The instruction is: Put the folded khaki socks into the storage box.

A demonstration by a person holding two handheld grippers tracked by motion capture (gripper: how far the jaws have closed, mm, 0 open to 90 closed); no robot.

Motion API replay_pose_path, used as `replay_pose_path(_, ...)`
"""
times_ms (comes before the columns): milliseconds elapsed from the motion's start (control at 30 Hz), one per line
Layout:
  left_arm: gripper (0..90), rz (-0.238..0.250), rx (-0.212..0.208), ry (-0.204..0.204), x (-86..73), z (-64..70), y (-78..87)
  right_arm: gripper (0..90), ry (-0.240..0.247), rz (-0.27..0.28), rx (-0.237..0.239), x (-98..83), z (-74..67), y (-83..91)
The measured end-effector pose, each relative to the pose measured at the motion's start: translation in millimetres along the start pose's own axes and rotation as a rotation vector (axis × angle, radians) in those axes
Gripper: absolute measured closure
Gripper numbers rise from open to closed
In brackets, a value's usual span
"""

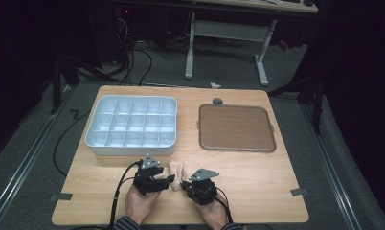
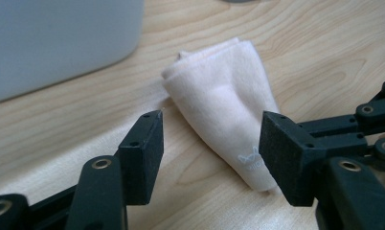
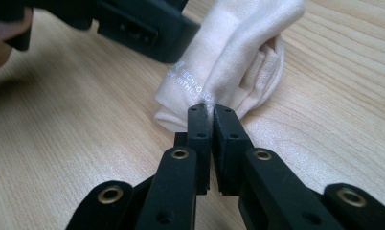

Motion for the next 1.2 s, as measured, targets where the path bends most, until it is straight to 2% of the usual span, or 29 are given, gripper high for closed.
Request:
replay_pose_path(67,41.7,-0.006,0.001,0.000,-1.5,1.8,-2.6,86.2,0.000,0.000,-0.001,-0.1,-0.2,0.2)
replay_pose_path(100,41.7,-0.003,-0.001,0.020,-2.1,4.3,-4.1,86.1,-0.001,-0.001,-0.002,-0.2,-0.5,0.2)
replay_pose_path(200,43.1,0.003,-0.003,0.049,-3.2,6.1,-7.6,85.1,-0.002,-0.004,-0.002,-0.3,-0.6,0.3)
replay_pose_path(333,44.0,0.002,0.001,0.070,-3.6,7.7,-9.2,77.8,0.001,0.000,-0.004,0.7,-1.2,3.0)
replay_pose_path(433,44.1,-0.002,0.004,0.073,-3.6,7.8,-9.4,76.3,-0.002,0.019,-0.006,6.1,-2.1,9.3)
replay_pose_path(600,44.5,-0.012,0.010,0.058,-2.8,8.4,-9.5,76.1,0.012,0.070,-0.020,27.1,-5.7,16.0)
replay_pose_path(667,44.7,-0.017,0.013,0.049,-2.4,8.6,-9.4,76.6,0.033,0.073,-0.031,35.1,-7.4,12.7)
replay_pose_path(767,44.8,-0.025,0.013,0.042,-2.2,7.6,-9.1,78.1,0.036,0.054,-0.050,42.1,-5.7,1.9)
replay_pose_path(900,44.7,-0.024,0.015,0.047,-2.4,7.6,-9.6,80.6,0.024,0.011,-0.082,39.2,5.1,-10.1)
replay_pose_path(1200,44.4,-0.016,0.000,0.055,-2.4,7.0,-11.6,80.7,0.020,0.013,-0.079,31.3,10.0,-13.6)
Point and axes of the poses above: each handheld gripper's, and its own axes: y roughly backward along the jaws, x roughly out of its top, z roughly to its right, the point moved 3 cm from there along -y, roughly forward along the jaws, and after that the axes turned 9 degrees about -y, right-handed, at the moved point
